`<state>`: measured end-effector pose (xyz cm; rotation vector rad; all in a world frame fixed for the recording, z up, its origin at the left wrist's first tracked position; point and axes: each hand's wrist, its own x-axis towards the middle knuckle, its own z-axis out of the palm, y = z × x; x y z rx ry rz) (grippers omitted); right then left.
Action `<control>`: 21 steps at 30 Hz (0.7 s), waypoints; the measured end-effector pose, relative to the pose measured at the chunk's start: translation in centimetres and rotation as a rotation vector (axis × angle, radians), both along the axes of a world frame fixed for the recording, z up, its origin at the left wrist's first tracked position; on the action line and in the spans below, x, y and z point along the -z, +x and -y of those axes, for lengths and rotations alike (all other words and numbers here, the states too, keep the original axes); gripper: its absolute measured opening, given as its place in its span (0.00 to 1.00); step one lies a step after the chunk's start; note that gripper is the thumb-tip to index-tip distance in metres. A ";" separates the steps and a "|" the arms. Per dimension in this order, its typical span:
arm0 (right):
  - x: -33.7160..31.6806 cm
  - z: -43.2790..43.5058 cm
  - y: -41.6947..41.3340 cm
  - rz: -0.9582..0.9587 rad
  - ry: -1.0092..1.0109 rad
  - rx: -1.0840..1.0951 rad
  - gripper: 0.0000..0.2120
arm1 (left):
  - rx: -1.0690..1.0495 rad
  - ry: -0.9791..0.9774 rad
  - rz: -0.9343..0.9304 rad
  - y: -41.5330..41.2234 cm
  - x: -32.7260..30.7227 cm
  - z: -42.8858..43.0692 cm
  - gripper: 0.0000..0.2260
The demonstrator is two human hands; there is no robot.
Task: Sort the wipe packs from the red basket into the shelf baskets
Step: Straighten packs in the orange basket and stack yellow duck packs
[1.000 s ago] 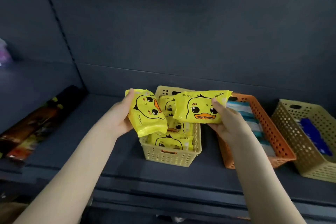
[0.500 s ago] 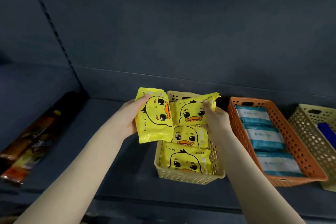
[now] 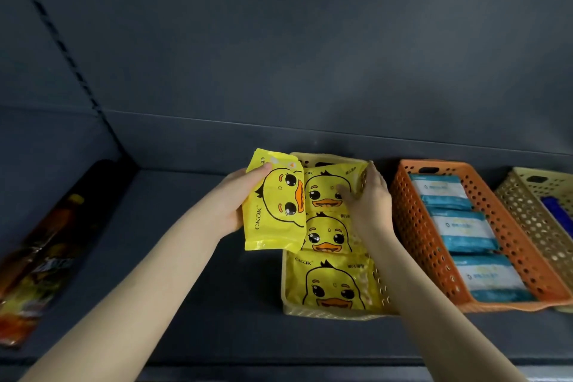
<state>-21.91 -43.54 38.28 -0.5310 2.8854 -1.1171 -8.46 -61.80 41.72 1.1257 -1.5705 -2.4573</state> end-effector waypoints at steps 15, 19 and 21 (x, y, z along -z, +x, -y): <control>3.3 0.8 -1.5 0.119 0.484 -0.418 0.28 | 0.023 -0.016 0.041 -0.5 1.5 0.5 0.18; 3.3 1.1 -1.6 0.094 0.419 -0.388 0.28 | 0.018 -0.044 0.041 -0.7 1.9 0.6 0.27; 3.3 1.2 -1.6 0.115 0.406 -0.398 0.28 | 0.018 -0.044 0.032 -0.7 1.9 0.8 0.27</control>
